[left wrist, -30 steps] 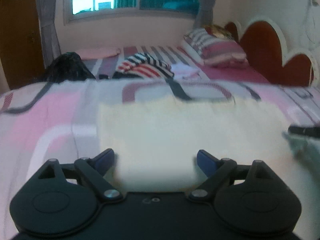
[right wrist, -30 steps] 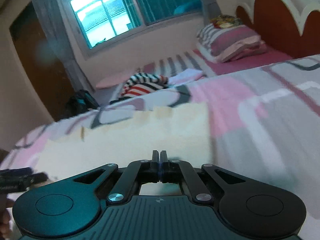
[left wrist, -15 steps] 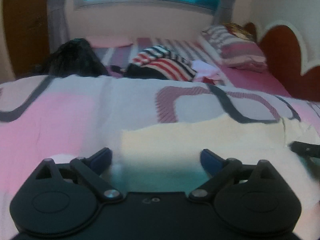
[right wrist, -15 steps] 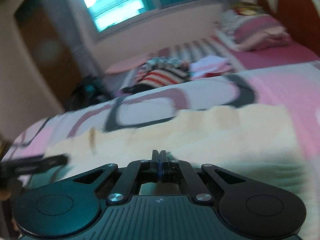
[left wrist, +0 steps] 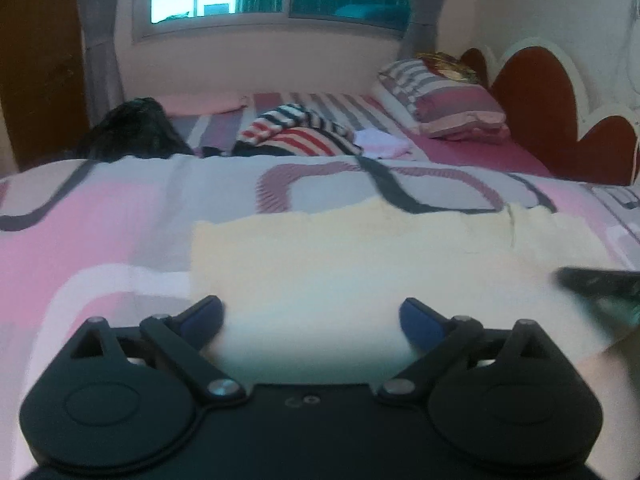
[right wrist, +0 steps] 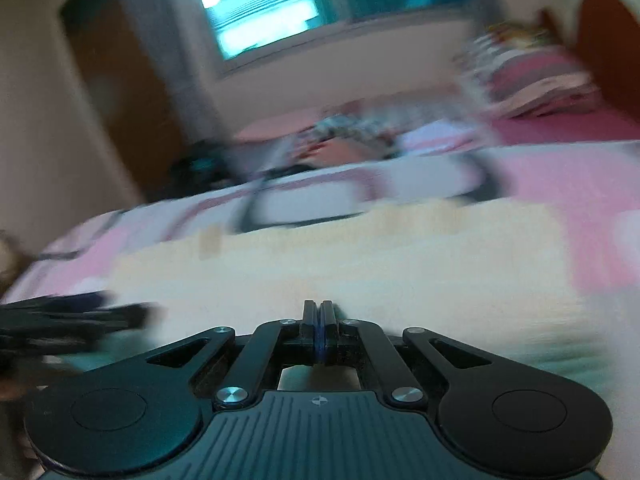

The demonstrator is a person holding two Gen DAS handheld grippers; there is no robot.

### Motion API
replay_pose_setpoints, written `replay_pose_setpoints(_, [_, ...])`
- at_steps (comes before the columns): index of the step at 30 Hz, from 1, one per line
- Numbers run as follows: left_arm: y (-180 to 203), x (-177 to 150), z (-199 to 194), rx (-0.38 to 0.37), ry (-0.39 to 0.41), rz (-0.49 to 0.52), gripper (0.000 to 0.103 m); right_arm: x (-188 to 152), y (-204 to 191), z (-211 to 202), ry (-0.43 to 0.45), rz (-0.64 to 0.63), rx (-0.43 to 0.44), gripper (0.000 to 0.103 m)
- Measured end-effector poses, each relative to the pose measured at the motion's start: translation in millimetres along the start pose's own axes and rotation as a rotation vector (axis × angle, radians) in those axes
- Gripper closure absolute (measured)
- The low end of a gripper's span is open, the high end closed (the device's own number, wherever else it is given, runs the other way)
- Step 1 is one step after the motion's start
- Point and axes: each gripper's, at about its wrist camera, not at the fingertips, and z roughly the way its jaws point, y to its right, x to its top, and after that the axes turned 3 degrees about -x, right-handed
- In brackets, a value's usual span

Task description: Fold small clothes

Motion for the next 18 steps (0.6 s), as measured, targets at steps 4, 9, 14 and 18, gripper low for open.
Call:
replay_pose_setpoints(4, [15.9, 5.6, -15.2, 0.046, -0.005, 0.038, 0.005, -2.2, 30.8, -19.5, 0.008, 0.032, -0.089, 0.103])
replay_pose_setpoints(9, [75.6, -4.8, -20.7, -0.026, 0.007, 0.147, 0.005, -16.5, -24.1, -37.5, -0.026, -0.091, 0.053, 0.075])
replay_pose_setpoints(14, [81.2, -21.2, -15.5, -0.001, -0.024, 0.147, 0.003, -36.2, -41.1, -35.5, -0.028, -0.124, 0.072, 0.074])
replay_pose_setpoints(18, [57.6, -29.1, -30.0, 0.068, -0.025, 0.130, 0.000, -35.3, -0.2, -48.2, 0.030, -0.031, -0.104, 0.074])
